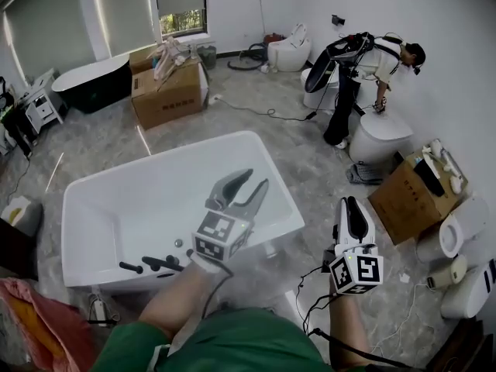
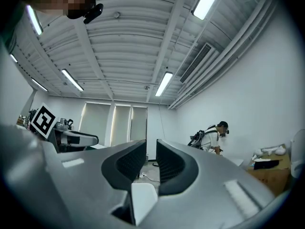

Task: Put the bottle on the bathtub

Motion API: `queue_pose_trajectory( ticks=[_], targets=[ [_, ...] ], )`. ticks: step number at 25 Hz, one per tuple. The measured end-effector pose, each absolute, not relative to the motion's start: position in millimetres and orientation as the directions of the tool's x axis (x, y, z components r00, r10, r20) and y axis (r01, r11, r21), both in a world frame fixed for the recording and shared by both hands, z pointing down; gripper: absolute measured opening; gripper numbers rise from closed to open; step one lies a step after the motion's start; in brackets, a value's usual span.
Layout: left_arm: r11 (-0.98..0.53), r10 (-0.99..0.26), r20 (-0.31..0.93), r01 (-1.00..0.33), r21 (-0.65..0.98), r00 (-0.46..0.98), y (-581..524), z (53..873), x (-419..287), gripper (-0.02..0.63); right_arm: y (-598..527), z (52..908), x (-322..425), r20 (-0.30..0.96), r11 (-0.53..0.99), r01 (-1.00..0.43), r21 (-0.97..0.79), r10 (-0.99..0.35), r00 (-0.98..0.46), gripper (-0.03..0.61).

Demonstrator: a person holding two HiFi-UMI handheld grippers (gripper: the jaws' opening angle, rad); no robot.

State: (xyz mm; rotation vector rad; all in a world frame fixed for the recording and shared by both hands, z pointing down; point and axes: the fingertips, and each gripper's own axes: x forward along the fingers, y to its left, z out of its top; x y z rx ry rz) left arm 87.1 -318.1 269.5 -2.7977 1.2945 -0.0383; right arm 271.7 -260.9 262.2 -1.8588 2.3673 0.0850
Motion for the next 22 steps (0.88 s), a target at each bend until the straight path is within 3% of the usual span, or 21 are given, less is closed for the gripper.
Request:
queue_pose_trajectory(
  ticks=[22],
  targets=[
    [-0.642,-0.766,0.037,-0.763,-0.072,0.642,-327,291,105,0.152,-270,284,279,-0.105,0.253,-0.966,-0.05,-0.963,-0.247,0.052]
  ],
)
